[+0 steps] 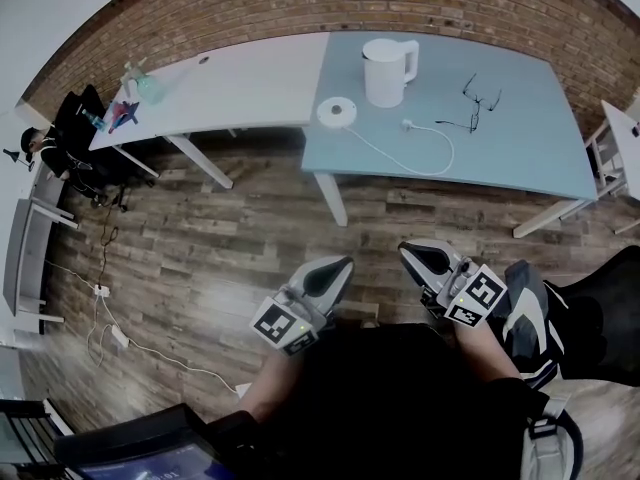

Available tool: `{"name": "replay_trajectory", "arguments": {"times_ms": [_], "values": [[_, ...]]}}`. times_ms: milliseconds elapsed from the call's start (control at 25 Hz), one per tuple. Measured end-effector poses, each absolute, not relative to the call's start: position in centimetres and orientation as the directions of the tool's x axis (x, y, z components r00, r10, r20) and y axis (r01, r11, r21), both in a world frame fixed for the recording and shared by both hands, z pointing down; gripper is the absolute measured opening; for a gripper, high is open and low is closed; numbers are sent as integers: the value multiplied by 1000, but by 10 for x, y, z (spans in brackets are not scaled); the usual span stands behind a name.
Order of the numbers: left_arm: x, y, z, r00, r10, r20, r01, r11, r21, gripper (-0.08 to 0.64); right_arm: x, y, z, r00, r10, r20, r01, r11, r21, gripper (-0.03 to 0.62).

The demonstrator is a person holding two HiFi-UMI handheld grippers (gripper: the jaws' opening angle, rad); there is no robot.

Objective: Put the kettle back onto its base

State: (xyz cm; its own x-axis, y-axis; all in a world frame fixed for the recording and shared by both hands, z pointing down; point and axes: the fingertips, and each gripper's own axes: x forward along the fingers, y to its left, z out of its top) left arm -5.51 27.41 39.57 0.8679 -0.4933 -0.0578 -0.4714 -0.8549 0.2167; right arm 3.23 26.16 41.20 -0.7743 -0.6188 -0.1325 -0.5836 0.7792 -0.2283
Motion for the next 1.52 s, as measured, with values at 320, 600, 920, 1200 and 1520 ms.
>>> {"name": "replay_trajectory", "arguments": {"times_ms": [320,600,920,1200,1520], "values": [[-47,269,403,878,-477,-41,-447,-848,286,2,45,251,426,-752,-649,-111,-606,748,-272,4],[-44,219,401,899,-435,-53,-394,-856,335,2,48,218,425,-720,-688,-90,-652,715,-251,5],[-31,166,389,948,-311,-63,-281,-914,291,2,62,159,411,-653,-751,-94,-725,656,-210,5],[-36,122,387,966,-252,-66,-224,-933,283,2,48,124,409,-622,-779,-83,-758,625,-185,4],[-49,85,393,980,-184,-70,-159,-949,274,2,22,86,417,-627,-779,-3,-775,624,-104,5]]}}
